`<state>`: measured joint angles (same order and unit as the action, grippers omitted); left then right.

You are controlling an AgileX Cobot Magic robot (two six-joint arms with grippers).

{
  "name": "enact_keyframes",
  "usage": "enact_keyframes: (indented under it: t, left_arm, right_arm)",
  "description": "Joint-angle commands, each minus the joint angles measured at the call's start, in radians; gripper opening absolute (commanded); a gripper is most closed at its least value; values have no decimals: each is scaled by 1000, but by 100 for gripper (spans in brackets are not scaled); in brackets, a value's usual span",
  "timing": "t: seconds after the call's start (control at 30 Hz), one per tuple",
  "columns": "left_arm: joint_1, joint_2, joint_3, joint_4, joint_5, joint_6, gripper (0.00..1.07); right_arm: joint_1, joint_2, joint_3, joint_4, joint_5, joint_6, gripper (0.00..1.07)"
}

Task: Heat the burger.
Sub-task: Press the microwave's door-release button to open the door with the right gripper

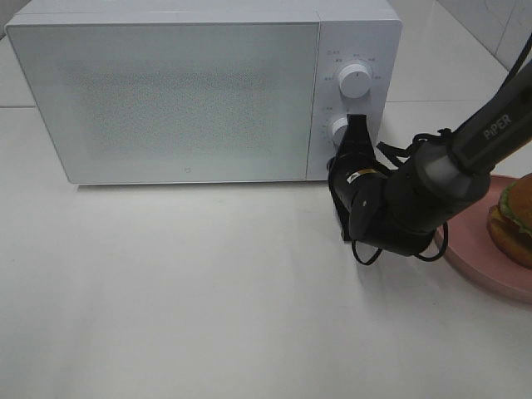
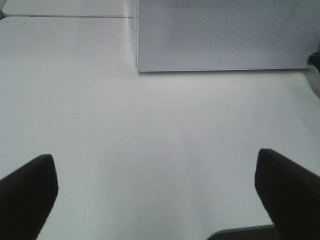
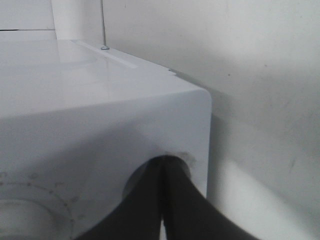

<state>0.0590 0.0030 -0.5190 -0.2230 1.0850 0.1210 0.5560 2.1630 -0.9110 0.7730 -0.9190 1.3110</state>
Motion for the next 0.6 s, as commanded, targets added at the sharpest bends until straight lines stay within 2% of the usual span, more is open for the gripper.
enact_keyframes:
  t: [0.03, 0.2, 0.6]
  left_arm:
    - [-3, -1, 3, -4, -14, -6, 100]
    - [-3, -1, 3, -4, -14, -6, 100]
    - [-3, -1, 3, -4, -14, -5, 100]
  right_arm:
    - [-27, -6, -85, -34, -217, -21, 0]
    - [-32, 24, -154, -34, -254, -22, 0]
    - [-32, 23, -159, -33, -248, -69, 0]
